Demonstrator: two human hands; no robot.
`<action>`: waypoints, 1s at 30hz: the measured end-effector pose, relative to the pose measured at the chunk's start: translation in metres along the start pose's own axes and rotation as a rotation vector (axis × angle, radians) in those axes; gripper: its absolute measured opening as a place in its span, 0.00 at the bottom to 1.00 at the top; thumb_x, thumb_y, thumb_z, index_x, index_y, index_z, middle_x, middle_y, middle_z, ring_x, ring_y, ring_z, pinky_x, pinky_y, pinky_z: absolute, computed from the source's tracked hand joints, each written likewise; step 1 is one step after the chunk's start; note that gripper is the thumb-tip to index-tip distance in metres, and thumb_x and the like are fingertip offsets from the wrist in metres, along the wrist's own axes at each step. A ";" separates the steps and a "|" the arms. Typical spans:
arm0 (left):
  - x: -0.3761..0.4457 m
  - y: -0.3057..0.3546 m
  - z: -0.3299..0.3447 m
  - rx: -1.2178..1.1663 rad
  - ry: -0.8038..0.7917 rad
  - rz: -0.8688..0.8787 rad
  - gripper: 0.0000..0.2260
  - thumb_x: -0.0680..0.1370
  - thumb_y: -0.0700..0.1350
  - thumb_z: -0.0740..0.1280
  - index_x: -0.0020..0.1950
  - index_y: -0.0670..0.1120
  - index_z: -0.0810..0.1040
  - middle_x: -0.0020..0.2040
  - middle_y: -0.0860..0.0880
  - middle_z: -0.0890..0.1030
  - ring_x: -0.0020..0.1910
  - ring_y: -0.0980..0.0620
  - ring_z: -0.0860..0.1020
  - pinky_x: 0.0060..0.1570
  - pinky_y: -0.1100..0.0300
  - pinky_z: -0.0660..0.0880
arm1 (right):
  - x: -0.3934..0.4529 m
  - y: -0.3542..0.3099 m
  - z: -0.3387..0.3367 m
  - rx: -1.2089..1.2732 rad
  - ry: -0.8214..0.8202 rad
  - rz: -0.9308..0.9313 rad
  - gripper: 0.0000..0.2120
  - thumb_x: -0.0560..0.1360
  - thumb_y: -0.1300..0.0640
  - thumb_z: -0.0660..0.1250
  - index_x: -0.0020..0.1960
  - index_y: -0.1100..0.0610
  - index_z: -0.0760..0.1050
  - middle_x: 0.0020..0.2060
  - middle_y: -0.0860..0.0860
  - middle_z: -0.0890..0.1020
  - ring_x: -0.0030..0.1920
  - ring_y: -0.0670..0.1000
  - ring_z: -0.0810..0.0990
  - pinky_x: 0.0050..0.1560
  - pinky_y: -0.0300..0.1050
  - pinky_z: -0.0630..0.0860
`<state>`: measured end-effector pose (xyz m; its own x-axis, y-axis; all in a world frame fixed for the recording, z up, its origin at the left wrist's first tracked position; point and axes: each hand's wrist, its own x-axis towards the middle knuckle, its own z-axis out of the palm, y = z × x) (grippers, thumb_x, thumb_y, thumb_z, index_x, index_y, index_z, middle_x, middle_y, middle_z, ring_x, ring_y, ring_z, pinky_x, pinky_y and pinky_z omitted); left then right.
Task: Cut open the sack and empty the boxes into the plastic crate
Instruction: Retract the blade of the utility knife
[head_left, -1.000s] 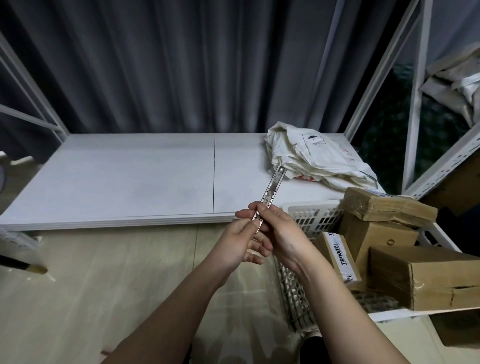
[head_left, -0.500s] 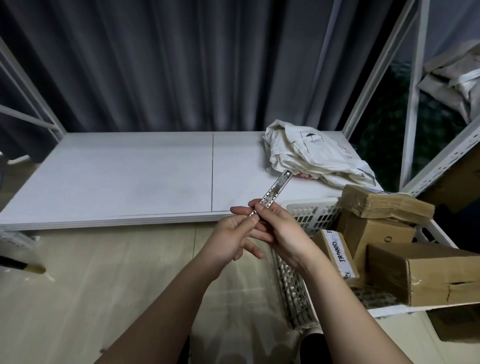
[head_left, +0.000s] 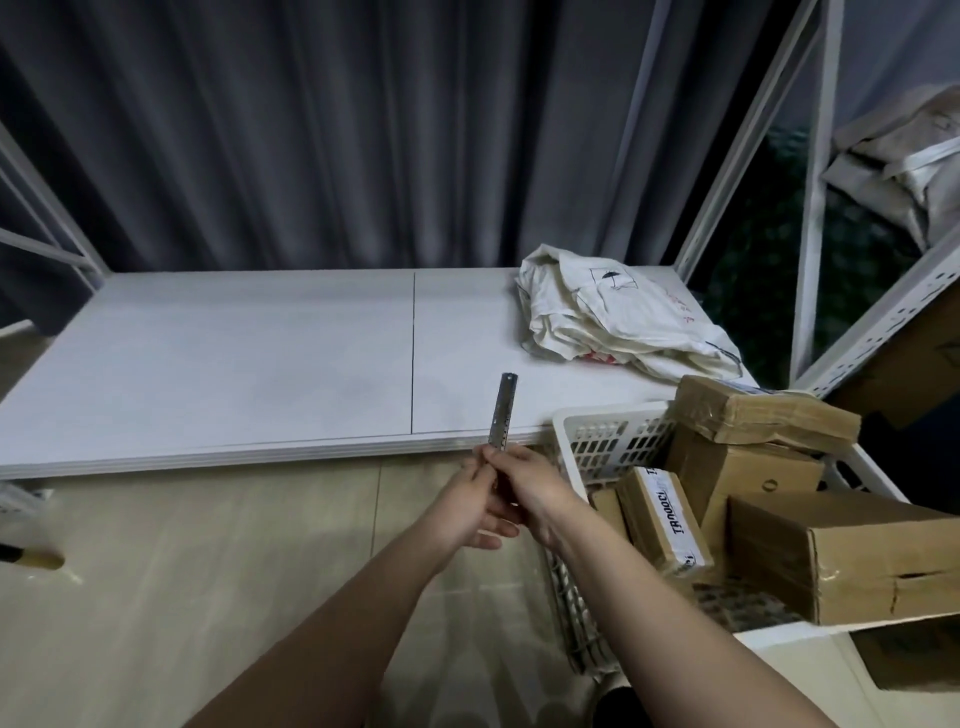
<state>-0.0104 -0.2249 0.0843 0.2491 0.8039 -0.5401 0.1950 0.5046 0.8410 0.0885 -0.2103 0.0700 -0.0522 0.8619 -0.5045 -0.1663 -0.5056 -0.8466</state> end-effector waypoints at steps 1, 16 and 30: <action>0.009 0.000 0.000 0.041 -0.002 -0.021 0.14 0.84 0.53 0.51 0.61 0.49 0.71 0.35 0.47 0.80 0.29 0.54 0.79 0.29 0.65 0.75 | 0.008 0.000 -0.003 -0.032 0.023 0.021 0.06 0.79 0.56 0.62 0.49 0.57 0.75 0.36 0.52 0.80 0.31 0.46 0.77 0.29 0.36 0.70; 0.204 0.010 -0.023 0.370 0.251 0.104 0.13 0.72 0.39 0.71 0.56 0.41 0.77 0.49 0.41 0.83 0.41 0.43 0.83 0.41 0.53 0.82 | 0.200 -0.005 -0.052 -0.427 0.197 0.011 0.11 0.70 0.57 0.71 0.51 0.58 0.76 0.44 0.58 0.82 0.43 0.55 0.81 0.50 0.50 0.79; 0.312 -0.003 -0.018 0.716 0.297 0.118 0.11 0.76 0.43 0.62 0.54 0.44 0.81 0.48 0.44 0.83 0.47 0.42 0.82 0.44 0.56 0.77 | 0.288 -0.007 -0.067 -0.711 0.360 0.011 0.10 0.72 0.57 0.67 0.53 0.56 0.77 0.46 0.54 0.82 0.49 0.56 0.81 0.52 0.46 0.76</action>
<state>0.0492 0.0303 -0.0863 0.0614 0.9412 -0.3322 0.7723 0.1660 0.6132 0.1406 0.0384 -0.0805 0.2913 0.8523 -0.4345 0.5070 -0.5227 -0.6854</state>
